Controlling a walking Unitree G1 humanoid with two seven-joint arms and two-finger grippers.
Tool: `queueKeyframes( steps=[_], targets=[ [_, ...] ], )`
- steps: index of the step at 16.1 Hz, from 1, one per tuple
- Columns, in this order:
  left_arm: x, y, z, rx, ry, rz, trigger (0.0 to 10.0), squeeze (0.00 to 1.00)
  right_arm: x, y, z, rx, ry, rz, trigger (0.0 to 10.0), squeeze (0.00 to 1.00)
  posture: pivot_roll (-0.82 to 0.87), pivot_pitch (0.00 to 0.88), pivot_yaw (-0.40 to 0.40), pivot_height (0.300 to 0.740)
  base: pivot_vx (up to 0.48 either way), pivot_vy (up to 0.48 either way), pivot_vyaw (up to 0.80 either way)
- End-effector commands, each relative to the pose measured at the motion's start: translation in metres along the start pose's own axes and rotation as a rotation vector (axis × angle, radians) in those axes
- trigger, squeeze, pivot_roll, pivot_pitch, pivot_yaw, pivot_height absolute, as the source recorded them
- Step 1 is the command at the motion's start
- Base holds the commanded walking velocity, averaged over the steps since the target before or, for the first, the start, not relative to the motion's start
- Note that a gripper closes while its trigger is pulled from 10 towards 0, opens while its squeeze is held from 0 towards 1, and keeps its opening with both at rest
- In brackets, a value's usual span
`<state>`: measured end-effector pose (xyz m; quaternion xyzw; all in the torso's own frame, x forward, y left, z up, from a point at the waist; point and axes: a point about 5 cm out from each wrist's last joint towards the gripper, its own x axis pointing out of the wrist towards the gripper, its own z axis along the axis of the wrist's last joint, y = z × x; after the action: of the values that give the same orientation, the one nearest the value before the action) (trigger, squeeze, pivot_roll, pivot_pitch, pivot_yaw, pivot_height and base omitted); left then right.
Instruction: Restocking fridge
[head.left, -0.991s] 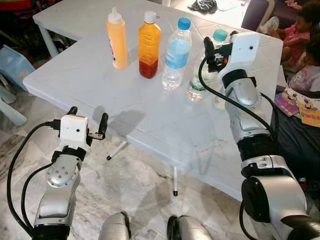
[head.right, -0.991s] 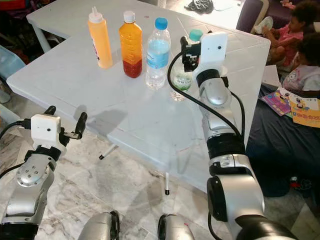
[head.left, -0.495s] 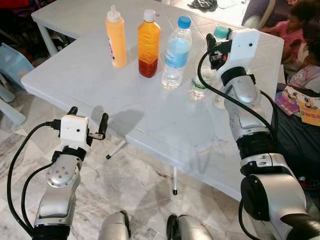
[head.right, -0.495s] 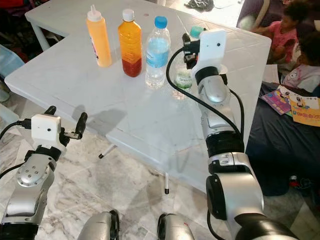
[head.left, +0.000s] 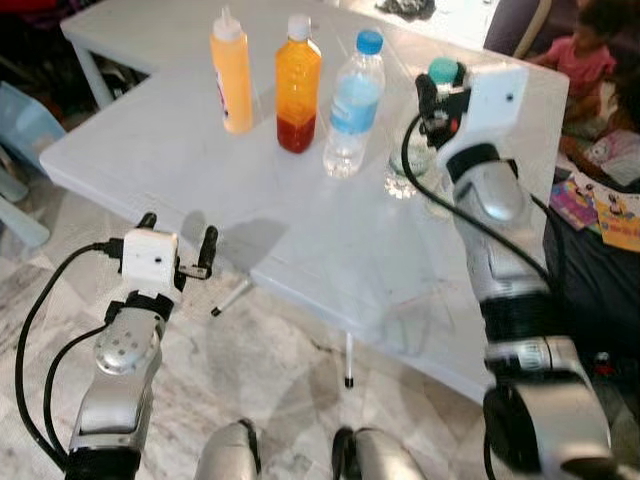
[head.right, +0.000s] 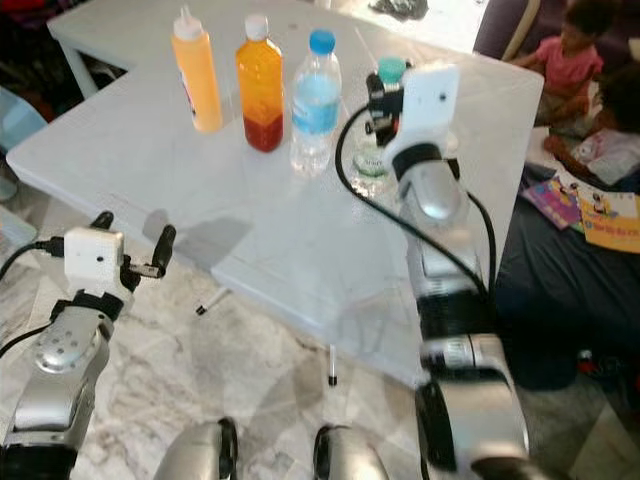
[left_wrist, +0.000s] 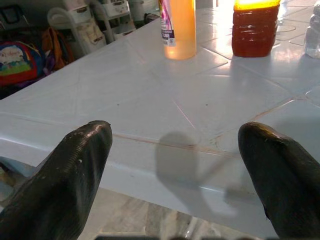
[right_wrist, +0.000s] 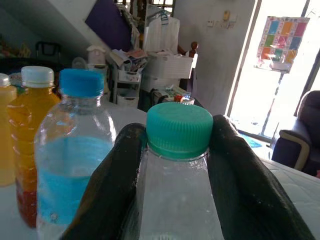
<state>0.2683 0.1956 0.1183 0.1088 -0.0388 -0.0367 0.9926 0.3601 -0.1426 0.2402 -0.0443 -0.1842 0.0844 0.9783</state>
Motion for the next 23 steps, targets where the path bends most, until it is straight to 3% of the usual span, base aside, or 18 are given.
queueKeyframes(
  steps=[1, 4, 6, 7, 13, 15, 19, 23],
  targets=[
    [0.001, 0.000, -0.001, 0.018, 0.013, -0.002, 10.0, 0.00, -0.004, 0.000, -0.007, 0.009, 0.046, 0.004, 0.0, 0.00, 0.07, 0.142, -0.052, 0.740, 0.000, 0.000, 0.00],
    [0.005, 0.004, 0.003, 0.031, 0.004, 0.001, 10.0, 0.00, -0.016, 0.008, 0.002, 0.057, 0.051, 0.020, 0.0, 0.00, 0.06, 0.157, -0.054, 0.740, 0.000, 0.000, 0.00],
    [0.006, 0.007, 0.004, 0.045, 0.003, 0.013, 10.0, 0.00, -0.021, 0.017, 0.010, 0.084, 0.024, 0.046, 4.7, 0.00, 0.06, 0.160, -0.055, 0.740, 0.000, 0.000, 0.00],
    [0.006, 0.009, 0.002, 0.047, 0.017, 0.040, 10.0, 0.00, -0.024, 0.021, 0.017, 0.108, -0.005, 0.047, 10.0, 0.00, 0.05, 0.159, -0.061, 0.740, 0.000, 0.000, 0.00],
    [0.005, 0.006, -0.002, 0.031, 0.031, 0.072, 10.0, 0.00, -0.037, 0.036, 0.025, 0.155, -0.040, 0.084, 10.0, 0.00, 0.05, 0.152, -0.075, 0.740, 0.000, 0.000, 0.00],
    [0.002, 0.009, -0.011, 0.021, 0.056, 0.090, 10.0, 0.00, -0.067, 0.055, 0.019, 0.229, 0.006, 0.197, 10.0, 0.00, 0.04, 0.127, -0.073, 0.740, 0.000, 0.000, 0.00],
    [0.012, 0.000, -0.007, 0.014, 0.044, 0.074, 10.0, 0.00, -0.062, 0.051, 0.019, 0.215, 0.001, 0.173, 10.0, 0.00, 0.04, 0.094, -0.068, 0.740, -0.132, 0.000, 0.00],
    [0.011, 0.000, -0.009, 0.015, 0.039, 0.079, 10.0, 0.00, -0.059, 0.048, 0.019, 0.191, -0.007, 0.161, 10.0, 0.00, 0.05, 0.092, -0.071, 0.740, -0.270, 0.000, 0.00]
  ],
)
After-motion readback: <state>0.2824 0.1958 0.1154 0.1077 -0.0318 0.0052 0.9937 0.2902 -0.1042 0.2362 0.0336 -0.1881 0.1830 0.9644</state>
